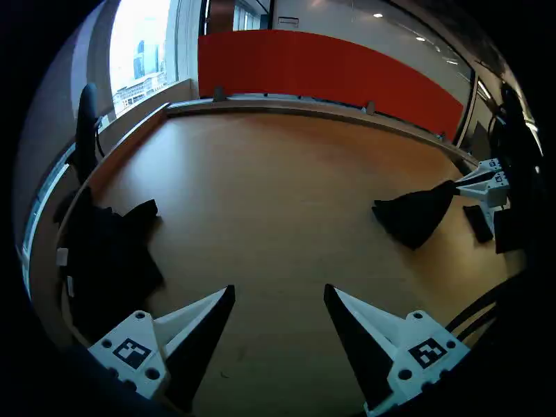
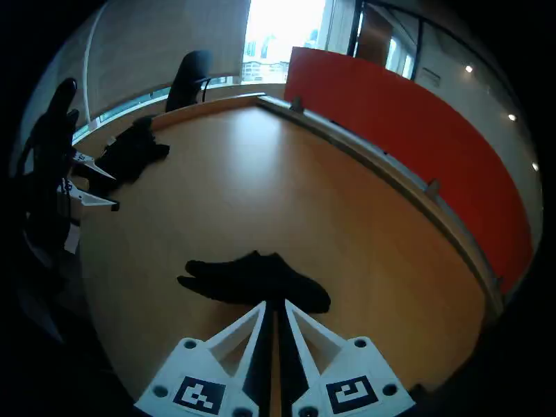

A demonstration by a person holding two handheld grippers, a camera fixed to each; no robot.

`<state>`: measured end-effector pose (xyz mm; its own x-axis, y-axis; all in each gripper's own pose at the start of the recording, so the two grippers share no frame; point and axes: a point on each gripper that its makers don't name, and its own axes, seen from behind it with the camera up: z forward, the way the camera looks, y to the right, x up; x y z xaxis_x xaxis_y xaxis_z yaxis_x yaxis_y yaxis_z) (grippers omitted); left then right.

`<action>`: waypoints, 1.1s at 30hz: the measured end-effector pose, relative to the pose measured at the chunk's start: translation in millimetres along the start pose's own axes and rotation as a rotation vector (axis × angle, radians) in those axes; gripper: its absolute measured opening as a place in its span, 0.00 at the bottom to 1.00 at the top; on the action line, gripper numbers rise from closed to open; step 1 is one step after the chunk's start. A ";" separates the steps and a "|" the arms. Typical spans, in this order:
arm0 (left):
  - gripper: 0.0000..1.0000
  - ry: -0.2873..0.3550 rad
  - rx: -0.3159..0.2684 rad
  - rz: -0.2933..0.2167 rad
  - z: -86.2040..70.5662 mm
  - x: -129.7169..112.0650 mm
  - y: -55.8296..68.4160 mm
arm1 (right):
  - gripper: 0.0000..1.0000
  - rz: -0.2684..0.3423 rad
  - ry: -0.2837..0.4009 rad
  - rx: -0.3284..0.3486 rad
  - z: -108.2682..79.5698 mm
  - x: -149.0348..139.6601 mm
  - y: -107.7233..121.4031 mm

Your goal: Fold towel

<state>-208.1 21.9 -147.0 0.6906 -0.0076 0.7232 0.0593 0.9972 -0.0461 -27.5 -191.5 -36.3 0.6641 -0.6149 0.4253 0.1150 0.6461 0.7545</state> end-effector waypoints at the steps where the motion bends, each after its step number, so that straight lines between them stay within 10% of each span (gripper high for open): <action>1: 0.95 0.003 -0.001 0.000 -0.6 1.4 0.3 | 0.04 -0.004 0.010 -0.004 -2.8 5.6 2.2; 12: 0.95 0.025 -0.007 0.004 -6.6 12.0 0.7 | 0.04 -0.009 0.075 -0.050 -35.1 37.1 27.9; 33: 0.95 0.021 0.002 0.004 -6.2 18.2 8.3 | 0.04 0.082 0.069 -0.111 -87.5 -3.1 110.3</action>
<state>-190.6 29.6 -138.4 0.7062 -0.0048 0.7080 0.0547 0.9974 -0.0478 47.8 -78.8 1.9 0.7232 -0.5284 0.4448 0.1373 0.7412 0.6571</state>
